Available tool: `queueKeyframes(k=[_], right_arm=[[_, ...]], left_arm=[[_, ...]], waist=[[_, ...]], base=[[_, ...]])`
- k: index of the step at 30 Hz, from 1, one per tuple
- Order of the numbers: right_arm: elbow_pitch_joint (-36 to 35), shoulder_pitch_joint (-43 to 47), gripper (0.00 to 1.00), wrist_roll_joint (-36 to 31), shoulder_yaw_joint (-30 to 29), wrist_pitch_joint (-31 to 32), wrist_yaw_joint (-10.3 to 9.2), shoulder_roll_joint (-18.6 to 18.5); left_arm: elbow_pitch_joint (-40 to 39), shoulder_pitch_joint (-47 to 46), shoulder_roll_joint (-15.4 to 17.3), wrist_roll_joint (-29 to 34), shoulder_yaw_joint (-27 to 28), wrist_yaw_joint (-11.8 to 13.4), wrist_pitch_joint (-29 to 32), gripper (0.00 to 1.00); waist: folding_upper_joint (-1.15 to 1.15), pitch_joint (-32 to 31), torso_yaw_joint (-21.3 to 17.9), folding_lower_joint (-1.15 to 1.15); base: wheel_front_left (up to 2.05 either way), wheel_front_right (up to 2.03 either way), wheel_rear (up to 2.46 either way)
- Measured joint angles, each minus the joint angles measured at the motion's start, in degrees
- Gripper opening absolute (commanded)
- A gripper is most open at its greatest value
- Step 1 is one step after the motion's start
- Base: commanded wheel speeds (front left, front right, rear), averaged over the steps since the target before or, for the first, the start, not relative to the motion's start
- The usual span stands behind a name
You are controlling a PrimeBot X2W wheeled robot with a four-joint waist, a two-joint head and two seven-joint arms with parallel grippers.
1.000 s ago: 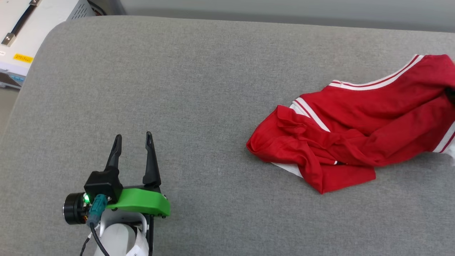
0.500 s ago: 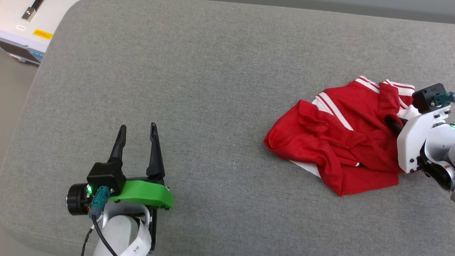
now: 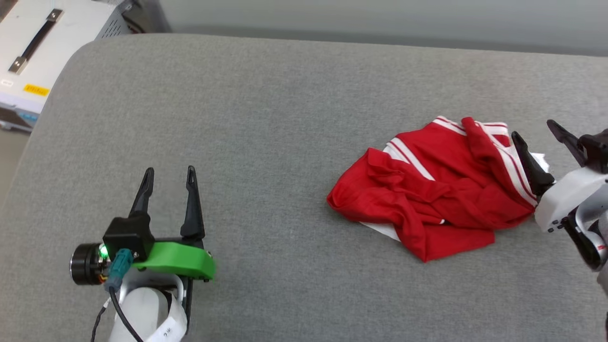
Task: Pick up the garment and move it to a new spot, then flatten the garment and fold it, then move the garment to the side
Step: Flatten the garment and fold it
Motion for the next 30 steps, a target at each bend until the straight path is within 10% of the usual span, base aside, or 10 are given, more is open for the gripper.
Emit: queueKeyframes(k=[12, 30], right_arm=[[-18.70, 17.04, 1.00, -17.83, -18.23, -1.72, 0.00, 14.55], [-24.64, 23.30, 1.00, -20.84, -18.08, -0.51, 0.00, 19.11]], left_arm=[[9.94, -15.39, 7.62, -2.40, -8.76, -5.42, 1.18, 1.00], [6.24, -44.00, 22.17, -39.17, -55.98, -5.48, 38.24, 1.00]], waist=[[0.00, -2.75, -3.13, 0.00], [0.00, 0.33, -6.85, 0.00]], base=[[0.00, 0.00, 0.00], [0.00, 0.00, 0.00]])
